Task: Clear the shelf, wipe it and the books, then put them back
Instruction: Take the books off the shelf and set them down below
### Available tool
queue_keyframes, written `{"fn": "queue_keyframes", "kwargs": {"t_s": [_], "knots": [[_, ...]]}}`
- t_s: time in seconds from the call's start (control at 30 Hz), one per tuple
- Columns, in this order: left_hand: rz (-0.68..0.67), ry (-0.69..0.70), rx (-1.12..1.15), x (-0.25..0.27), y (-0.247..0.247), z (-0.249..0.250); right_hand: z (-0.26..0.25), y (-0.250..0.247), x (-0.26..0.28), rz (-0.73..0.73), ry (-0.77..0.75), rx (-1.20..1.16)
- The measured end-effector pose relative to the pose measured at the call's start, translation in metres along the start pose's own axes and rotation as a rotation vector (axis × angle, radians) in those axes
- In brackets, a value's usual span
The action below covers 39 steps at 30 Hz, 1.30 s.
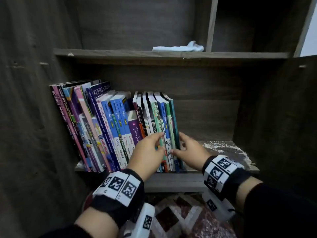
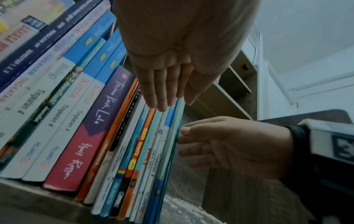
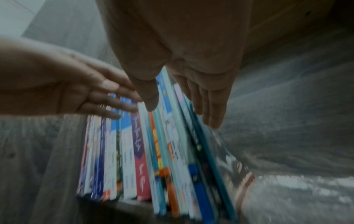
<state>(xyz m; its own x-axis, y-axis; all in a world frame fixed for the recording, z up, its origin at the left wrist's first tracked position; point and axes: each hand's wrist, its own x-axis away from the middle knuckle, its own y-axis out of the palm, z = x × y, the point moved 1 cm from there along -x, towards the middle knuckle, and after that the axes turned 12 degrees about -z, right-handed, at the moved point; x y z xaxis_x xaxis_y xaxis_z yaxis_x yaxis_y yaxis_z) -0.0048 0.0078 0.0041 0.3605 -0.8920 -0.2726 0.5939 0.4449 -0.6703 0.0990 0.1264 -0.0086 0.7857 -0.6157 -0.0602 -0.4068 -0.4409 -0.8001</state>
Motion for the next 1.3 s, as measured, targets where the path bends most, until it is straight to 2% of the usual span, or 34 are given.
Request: {"fn": "queue_keyframes", "kwargs": {"t_s": [0.17,0.33,0.43,0.57,0.7,0.77,0.87,0.93,1.07,1.13,1.3], "knots": [[0.159,-0.041,0.101,-0.017,0.015,-0.005,0.010,0.015,0.002,-0.025,-0.002,0.001],[0.388,-0.044,0.110,-0.033,0.025,-0.006,0.021,0.019,-0.005,0.036,-0.063,-0.038],[0.468,-0.064,0.128,-0.039,0.031,-0.006,0.025,0.016,-0.016,0.066,-0.069,-0.067],[0.467,-0.044,0.030,-0.044,0.036,0.002,0.036,0.004,-0.025,0.068,-0.036,-0.154],[0.389,-0.046,-0.129,-0.048,0.040,0.016,0.052,-0.003,-0.032,0.100,-0.033,-0.421],[0.342,-0.057,-0.097,-0.054,0.048,0.020,0.059,-0.004,-0.035,0.109,-0.026,-0.591],[0.286,-0.114,0.019,-0.066,0.065,0.025,0.071,0.003,-0.037,0.031,-0.032,-0.777],[0.335,-0.143,0.073,-0.078,0.076,0.027,0.080,0.008,-0.040,0.003,-0.028,-0.853],[0.573,-0.120,0.018,-0.098,0.096,0.023,0.094,0.012,-0.045,-0.031,0.025,-0.946],[0.650,-0.109,0.009,-0.101,0.100,0.020,0.098,0.013,-0.045,-0.067,0.041,-0.962],[0.656,-0.088,0.046,-0.092,0.100,0.013,0.101,0.009,-0.040,-0.124,-0.005,-0.900]]}}
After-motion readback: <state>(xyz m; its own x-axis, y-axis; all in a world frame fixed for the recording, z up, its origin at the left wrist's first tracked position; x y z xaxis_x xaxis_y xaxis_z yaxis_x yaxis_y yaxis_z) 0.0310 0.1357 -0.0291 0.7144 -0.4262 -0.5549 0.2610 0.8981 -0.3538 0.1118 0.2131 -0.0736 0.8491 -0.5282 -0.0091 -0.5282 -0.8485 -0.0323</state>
